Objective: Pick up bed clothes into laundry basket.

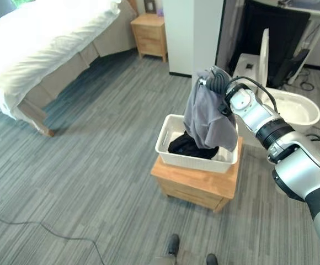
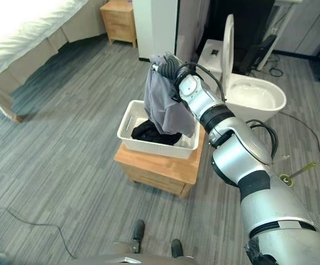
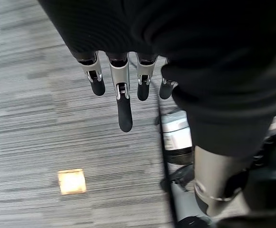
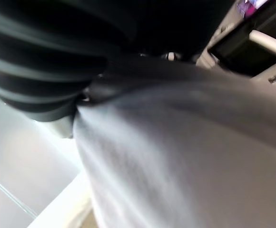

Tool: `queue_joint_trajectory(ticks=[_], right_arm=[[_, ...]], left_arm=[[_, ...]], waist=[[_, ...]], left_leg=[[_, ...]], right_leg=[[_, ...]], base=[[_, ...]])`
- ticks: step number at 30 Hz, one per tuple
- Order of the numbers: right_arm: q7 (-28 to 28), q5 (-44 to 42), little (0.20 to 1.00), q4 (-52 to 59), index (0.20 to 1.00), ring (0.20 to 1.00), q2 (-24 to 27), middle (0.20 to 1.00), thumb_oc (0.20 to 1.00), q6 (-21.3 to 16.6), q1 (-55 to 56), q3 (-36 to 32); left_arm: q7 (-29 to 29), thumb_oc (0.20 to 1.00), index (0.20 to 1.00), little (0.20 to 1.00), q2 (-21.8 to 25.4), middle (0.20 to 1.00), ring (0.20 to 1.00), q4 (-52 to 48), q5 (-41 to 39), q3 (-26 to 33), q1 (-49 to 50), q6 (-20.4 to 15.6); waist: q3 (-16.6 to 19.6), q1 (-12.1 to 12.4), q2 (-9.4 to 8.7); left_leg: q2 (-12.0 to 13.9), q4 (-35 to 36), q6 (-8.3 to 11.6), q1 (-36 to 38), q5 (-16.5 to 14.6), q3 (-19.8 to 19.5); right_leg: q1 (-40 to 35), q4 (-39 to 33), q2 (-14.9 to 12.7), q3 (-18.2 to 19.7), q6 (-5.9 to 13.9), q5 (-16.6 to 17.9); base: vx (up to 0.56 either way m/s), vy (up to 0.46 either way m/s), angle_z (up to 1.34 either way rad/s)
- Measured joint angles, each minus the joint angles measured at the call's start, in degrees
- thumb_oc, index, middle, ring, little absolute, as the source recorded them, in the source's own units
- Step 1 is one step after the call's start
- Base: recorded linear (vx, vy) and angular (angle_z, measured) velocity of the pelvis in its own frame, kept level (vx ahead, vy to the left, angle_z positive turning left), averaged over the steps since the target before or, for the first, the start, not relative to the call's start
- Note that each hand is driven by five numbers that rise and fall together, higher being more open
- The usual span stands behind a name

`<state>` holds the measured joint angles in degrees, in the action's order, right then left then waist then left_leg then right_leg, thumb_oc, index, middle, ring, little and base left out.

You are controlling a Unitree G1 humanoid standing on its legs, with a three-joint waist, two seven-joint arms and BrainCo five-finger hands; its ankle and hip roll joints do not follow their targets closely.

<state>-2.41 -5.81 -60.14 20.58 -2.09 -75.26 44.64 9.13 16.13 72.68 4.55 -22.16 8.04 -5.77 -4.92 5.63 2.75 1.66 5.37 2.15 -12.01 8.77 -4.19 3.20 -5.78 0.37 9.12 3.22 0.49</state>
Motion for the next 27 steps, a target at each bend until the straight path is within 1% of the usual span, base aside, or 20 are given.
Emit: queue_joint_trajectory(ticks=[1,2,4,5,7,9,10,15,16,17,18,20,21,22,25,27], right_arm=[[0.14,1.05,0.2,-1.39,0.2,0.2,-0.4,0.2,0.2,0.03,-0.15,1.15],[0.53,1.5,0.2,-2.61,0.2,0.2,0.18,0.2,0.2,0.94,0.39,1.96],[0.34,3.12,0.2,-4.12,0.2,0.2,-0.73,0.2,0.2,0.86,0.75,2.8],[0.31,6.0,1.0,-7.46,1.0,1.0,-1.43,1.0,1.0,0.57,0.41,4.06],[0.42,9.95,1.0,-8.37,1.0,1.0,-0.63,1.0,1.0,1.24,0.42,7.17],[0.46,12.76,1.0,-7.95,1.0,1.0,-0.57,1.0,1.0,1.26,0.27,8.12],[0.43,14.94,1.0,-5.66,1.0,1.0,0.15,1.0,1.0,1.25,-0.83,9.3],[-0.18,17.17,1.0,1.69,1.0,1.0,-0.24,1.0,1.0,0.51,-9.47,9.72],[-1.1,17.21,1.0,4.16,1.0,1.0,-0.43,1.0,1.0,0.13,-11.85,9.71],[-1.44,17.2,1.0,5.39,1.0,1.0,-0.35,1.0,1.0,0.19,-12.49,9.7],[-2.67,17.26,1.0,7.04,1.0,1.0,-0.15,1.0,1.0,0.05,-13.92,9.7],[-5.11,18.53,1.0,5.36,1.0,1.0,-1.77,1.0,1.0,0.52,-15.03,9.56],[-5.52,19.61,1.0,1.17,1.0,1.0,-2.64,1.0,1.0,0.54,-14.95,9.52],[-5.79,19.61,1.0,-0.75,1.0,1.0,-1.9,1.0,1.0,0.9,-14.91,9.43],[-5.79,19.49,1.0,-1.67,1.0,1.0,0.55,1.0,1.0,1.23,-14.55,9.14],[-6.11,19.24,1.0,-0.95,1.0,1.0,1.51,1.0,1.0,0.85,-11.84,4.65]], left_arm=[[0.03,1.0,1.0,1.0,-0.03,1.0,1.0,-0.18,-0.01,0.0,-1.16,-0.03],[-0.11,1.0,1.0,1.0,-0.03,1.0,1.0,-0.14,-0.05,0.62,-3.21,-0.04],[-0.26,1.0,1.0,1.0,0.14,1.0,1.0,-0.6,-2.05,0.2,-3.32,-0.22],[-0.38,1.0,1.0,1.0,-0.1,1.0,1.0,-2.08,-2.39,-0.26,-3.37,-0.63],[-0.39,1.0,1.0,1.0,-0.25,1.0,1.0,-2.02,-3.63,-0.6,-3.05,-0.75],[-0.56,1.0,1.0,1.0,-0.3,1.0,1.0,-2.02,-4.31,-0.49,-2.01,-0.65],[-0.91,1.0,1.0,1.0,-0.54,1.0,1.0,-1.99,-4.42,-0.47,-1.5,-0.48],[-1.3,1.0,1.0,1.0,-0.6,1.0,1.0,-2.62,-4.43,-0.43,-1.77,-0.44],[-1.65,1.0,1.0,1.0,-0.6,1.0,1.0,-3.27,-4.49,-0.43,-2.91,-0.36],[-1.84,1.0,1.0,1.0,-0.6,1.0,1.0,-3.28,-4.81,-0.37,-3.59,-0.38],[-2.34,1.0,1.0,1.0,-0.6,1.0,1.0,-3.33,-6.74,-0.39,-3.87,-1.13],[-2.66,1.0,1.0,1.0,-0.73,1.0,1.0,-4.7,-8.53,-0.2,-1.35,-1.6],[-2.62,1.0,1.0,1.0,-0.84,1.0,1.0,-3.31,-8.5,0.25,0.48,-1.57],[-2.69,1.0,1.0,1.0,-0.83,1.0,1.0,-2.07,-8.34,0.59,1.34,-1.38],[-2.51,1.0,1.0,1.0,-0.85,1.0,1.0,-1.16,-8.19,0.53,1.62,-1.04],[-2.58,1.0,1.0,1.0,-0.83,1.0,1.0,-1.3,-8.09,0.46,1.15,-1.16]], waist=[[-0.36,0.01,0.18],[-1.78,0.15,0.81],[-2.33,1.16,1.08],[-3.56,1.82,2.06],[-4.07,2.53,2.77],[-4.11,2.69,2.84],[-4.11,2.6,2.84],[-4.05,2.26,2.74],[-4.01,2.32,2.68],[-3.99,2.27,2.64],[-3.96,2.13,2.58],[-3.94,2.33,2.59],[-3.92,2.57,2.55],[-3.92,2.5,2.55],[-3.9,2.47,2.52],[-3.7,2.08,2.49]], left_leg=[[0.1,0.0,0.3,-1.51,0.09,-0.4],[0.0,0.0,0.0,-2.61,0.91,-1.27],[-0.09,-0.01,-0.08,-2.83,1.2,-1.14],[-0.2,-0.01,-0.07,-3.16,1.2,-1.15],[-0.25,0.0,-0.05,-3.66,1.19,-1.22],[-0.25,0.0,-0.04,-3.77,1.18,-1.31],[-0.24,0.0,-0.02,-3.75,1.17,-1.27],[0.0,0.01,0.33,-2.34,0.91,-1.29],[0.07,0.01,0.82,-2.14,0.54,-1.32],[0.08,0.01,0.86,-2.2,0.61,-1.33],[-0.01,0.01,0.78,-2.51,0.81,-1.38],[-0.39,0.01,0.36,-2.93,1.12,-1.36],[-0.29,0.0,0.37,-3.05,1.12,-1.85],[-0.44,0.0,0.45,-3.3,1.14,-2.68],[-0.6,-0.01,0.34,-3.53,1.3,-2.69],[-0.77,0.0,0.13,-3.27,1.45,-2.54]], right_leg=[[1.35,0.01,0.13,-0.16,-0.03,0.36],[1.89,0.05,0.23,-1.21,-0.39,1.14],[2.4,0.01,0.14,-0.95,-0.27,1.05],[2.67,0.01,0.29,-0.85,-0.2,1.02],[3.1,0.02,0.25,-0.9,-0.21,1.02],[3.12,0.02,0.24,-1.09,-0.22,1.03],[3.11,0.02,0.26,-1.07,-0.21,1.01],[1.71,0.02,0.34,-1.01,-0.23,0.99],[1.53,0.03,0.36,-1.01,-0.23,0.99],[1.57,0.04,0.35,-1.01,-0.25,1.01],[1.8,0.04,0.27,-1.05,-0.28,1.05],[2.25,0.04,0.32,-1.0,-0.25,1.1],[2.2,0.04,0.3,-1.48,-0.23,1.08],[2.16,0.04,0.05,-2.34,-0.22,1.05],[2.26,0.05,-0.13,-2.62,-0.2,1.03],[2.08,0.05,-0.35,-2.33,-0.11,0.98]], base=[[-0.04,-0.013,0.21],[-0.05,-0.018,0.22],[-0.03,-0.017,0.04],[0.02,-0.003,-0.05],[0.04,0.001,0.01],[0.04,-0.001,0.03],[0.04,0.003,0.02],[0.02,0.001,0.0],[0.0,0.0,0.0],[0.0,0.0,0.0],[0.0,0.0,0.0],[0.0,0.011,0.04],[0.0,0.015,0.25],[0.0,0.029,0.3],[-0.01,0.022,0.1],[-0.02,0.026,-0.08]])
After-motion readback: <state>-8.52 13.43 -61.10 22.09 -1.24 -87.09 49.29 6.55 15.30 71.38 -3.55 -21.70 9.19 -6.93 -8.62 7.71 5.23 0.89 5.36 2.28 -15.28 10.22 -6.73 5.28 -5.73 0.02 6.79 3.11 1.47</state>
